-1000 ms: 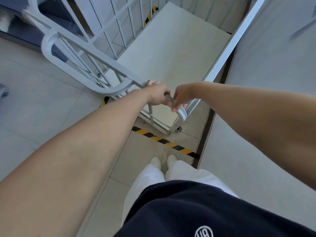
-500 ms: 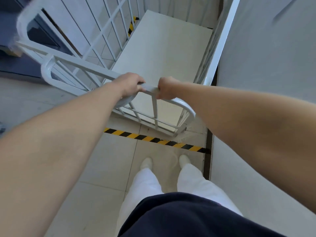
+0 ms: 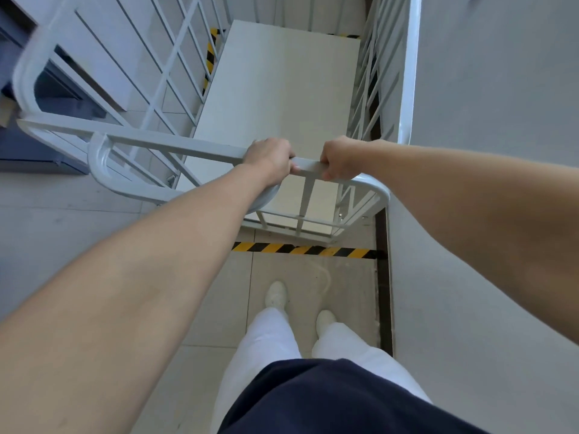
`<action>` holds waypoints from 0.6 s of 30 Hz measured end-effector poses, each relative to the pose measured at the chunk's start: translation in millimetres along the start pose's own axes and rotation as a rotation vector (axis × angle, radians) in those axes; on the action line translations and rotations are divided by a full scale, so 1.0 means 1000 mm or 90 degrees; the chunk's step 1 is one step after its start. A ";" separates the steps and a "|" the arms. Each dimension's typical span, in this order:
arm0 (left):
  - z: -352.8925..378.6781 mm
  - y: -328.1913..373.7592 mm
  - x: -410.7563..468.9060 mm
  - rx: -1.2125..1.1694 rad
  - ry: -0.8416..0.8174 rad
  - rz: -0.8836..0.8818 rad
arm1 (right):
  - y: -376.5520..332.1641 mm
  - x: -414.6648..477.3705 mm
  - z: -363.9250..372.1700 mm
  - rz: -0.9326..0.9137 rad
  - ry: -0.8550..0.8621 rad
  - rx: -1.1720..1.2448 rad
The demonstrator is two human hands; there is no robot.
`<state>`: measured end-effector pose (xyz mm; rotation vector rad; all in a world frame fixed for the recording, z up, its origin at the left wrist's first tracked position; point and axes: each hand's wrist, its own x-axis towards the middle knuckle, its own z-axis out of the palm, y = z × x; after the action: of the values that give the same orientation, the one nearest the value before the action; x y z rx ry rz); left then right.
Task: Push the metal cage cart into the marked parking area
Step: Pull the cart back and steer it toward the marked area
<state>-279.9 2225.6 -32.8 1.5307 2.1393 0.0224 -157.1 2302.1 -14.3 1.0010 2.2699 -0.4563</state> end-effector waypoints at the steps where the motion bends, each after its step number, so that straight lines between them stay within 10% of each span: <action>1: 0.003 0.006 -0.002 -0.002 0.006 0.002 | 0.005 -0.004 0.003 0.002 0.002 -0.004; 18: -0.001 0.001 -0.019 -0.081 -0.045 -0.037 | 0.011 -0.022 0.021 0.035 0.025 -0.027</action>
<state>-274.5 2209.6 -24.3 1.3772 2.0846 0.0815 -128.9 2286.2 -16.5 1.0576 2.2706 -0.3665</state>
